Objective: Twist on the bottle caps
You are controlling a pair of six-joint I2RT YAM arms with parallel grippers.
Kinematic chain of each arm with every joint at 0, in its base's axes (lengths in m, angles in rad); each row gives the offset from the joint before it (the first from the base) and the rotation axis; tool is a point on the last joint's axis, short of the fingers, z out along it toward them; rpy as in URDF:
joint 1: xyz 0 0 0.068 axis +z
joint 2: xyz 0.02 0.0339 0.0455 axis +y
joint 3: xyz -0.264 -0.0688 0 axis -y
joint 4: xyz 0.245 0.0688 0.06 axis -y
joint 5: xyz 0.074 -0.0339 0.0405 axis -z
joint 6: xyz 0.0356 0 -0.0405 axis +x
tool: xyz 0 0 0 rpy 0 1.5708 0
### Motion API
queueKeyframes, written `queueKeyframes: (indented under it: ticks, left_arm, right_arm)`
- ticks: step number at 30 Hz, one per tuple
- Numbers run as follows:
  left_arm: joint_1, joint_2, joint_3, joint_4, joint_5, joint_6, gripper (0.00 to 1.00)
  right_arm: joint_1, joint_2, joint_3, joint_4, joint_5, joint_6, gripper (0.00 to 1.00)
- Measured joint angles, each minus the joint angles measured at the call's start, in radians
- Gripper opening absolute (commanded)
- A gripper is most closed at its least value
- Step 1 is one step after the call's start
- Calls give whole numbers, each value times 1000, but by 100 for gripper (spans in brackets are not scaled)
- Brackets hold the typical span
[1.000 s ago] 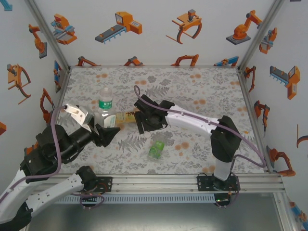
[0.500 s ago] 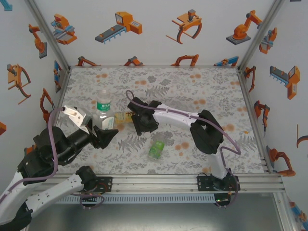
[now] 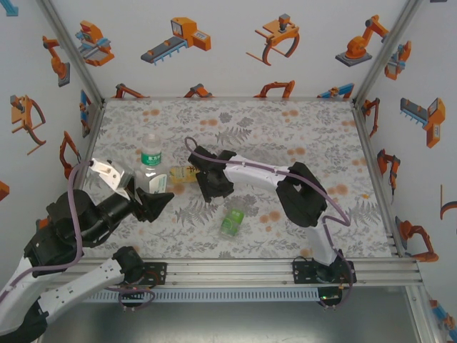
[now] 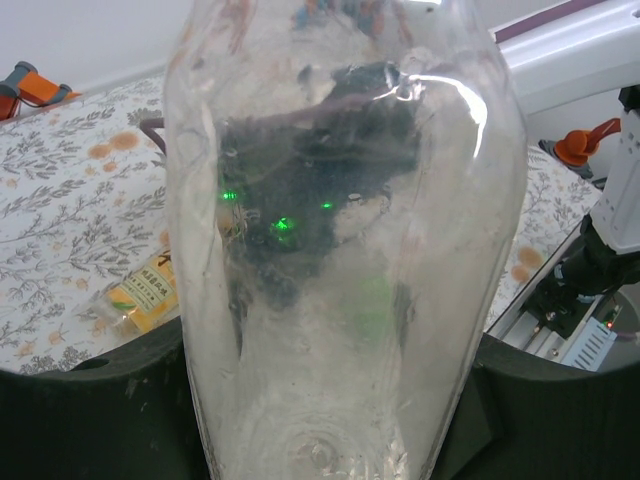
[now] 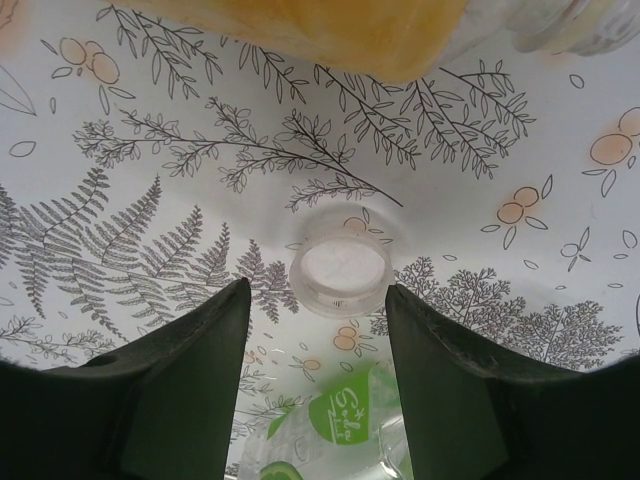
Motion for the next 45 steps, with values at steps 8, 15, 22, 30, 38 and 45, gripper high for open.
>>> queueKeyframes:
  ticks: [8, 15, 22, 30, 38, 45]
  left_arm:
    - [0, -5, 0, 0, -6, 0, 0]
    - [0, -5, 0, 0, -13, 0, 0]
    - [0, -5, 0, 0, -14, -1, 0]
    - [0, -5, 0, 0, -15, -7, 0]
    - [0, -1, 0, 1, -15, -11, 0]
    - [0, 29, 0, 10, -13, -15, 0]
  right_arm:
    - [-2, 16, 0, -1, 0, -7, 53]
    - [-2, 19, 0, 0, 0, -7, 51]
    - [-12, 23, -13, 9, -4, -6, 44]
    - [-34, 18, -43, 33, -19, -3, 30]
    - [-70, -3, -76, 75, -62, 5, 23]
    - [-161, -81, -118, 104, -121, -6, 23]
